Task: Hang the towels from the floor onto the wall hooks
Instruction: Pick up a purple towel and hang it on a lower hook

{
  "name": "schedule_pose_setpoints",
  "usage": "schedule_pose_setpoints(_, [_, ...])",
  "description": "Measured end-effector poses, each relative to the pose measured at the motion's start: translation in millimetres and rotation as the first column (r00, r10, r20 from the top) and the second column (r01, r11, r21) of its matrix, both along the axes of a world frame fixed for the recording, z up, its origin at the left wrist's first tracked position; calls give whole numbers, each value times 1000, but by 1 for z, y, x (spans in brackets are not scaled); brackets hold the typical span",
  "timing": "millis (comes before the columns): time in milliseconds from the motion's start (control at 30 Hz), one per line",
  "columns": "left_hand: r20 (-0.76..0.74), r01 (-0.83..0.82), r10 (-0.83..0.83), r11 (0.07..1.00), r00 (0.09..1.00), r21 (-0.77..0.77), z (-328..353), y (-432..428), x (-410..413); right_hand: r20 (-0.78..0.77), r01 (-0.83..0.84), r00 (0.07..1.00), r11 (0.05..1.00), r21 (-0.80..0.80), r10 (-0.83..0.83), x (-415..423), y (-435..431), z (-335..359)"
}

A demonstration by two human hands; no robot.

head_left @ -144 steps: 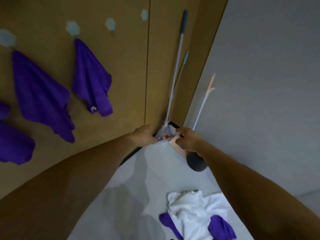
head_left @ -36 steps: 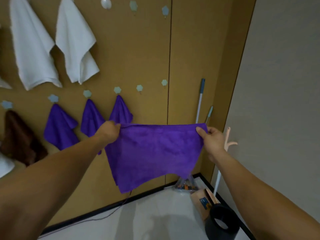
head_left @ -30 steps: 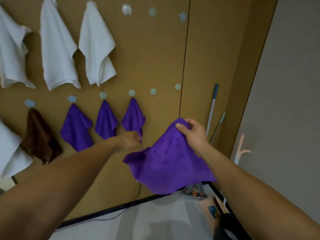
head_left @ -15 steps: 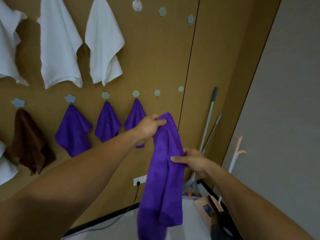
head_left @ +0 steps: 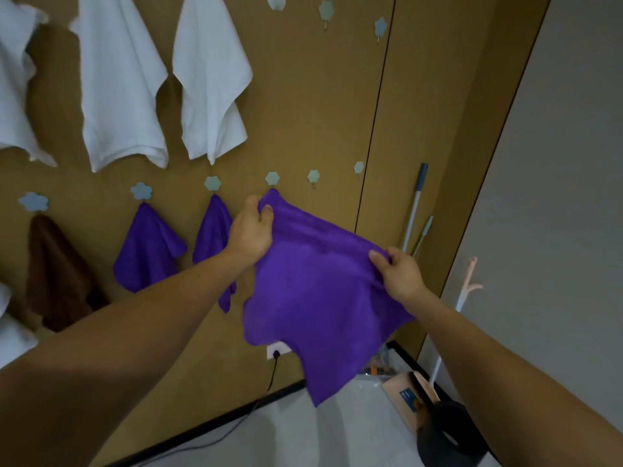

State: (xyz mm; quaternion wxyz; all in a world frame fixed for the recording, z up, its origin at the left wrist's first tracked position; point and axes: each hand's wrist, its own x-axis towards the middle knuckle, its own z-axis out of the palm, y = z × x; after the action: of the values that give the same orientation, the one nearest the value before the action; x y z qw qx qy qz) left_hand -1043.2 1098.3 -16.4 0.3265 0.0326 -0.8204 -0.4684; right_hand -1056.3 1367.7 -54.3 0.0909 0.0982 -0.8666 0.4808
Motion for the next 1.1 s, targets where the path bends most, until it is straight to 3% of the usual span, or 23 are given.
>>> schedule_pose_setpoints(67, [6,-49,49,999,999,4,1,-3,-2,-2,-75,997,972,225,78,-9,-3,9])
schedule_pose_setpoints(100, [10,-67,67,998,998,8,1,-4,-4,-7,-76,997,963,260,81,-17,-3,12])
schedule_pose_setpoints(200, [63,-88,88,996,994,-8,3,-8,-7,-106,33,994,979,202,-12,-33,5,25])
schedule_pose_setpoints(300, [129,-87,83,996,988,23,6,-7,-13,-43,-26,998,954,299,41,-42,13,28])
schedule_pose_setpoints(700, [140,-153,149,988,979,14,6,28,-39,9,-124,992,969,213,125,-77,37,27])
schedule_pose_setpoints(933, [204,-107,86,990,975,96,6,43,-52,113,-224,973,944,240,202,-97,48,12])
schedule_pose_setpoints(1100, [332,64,-31,994,943,-87,2,42,-65,97,-174,984,874,454,146,-112,56,-11])
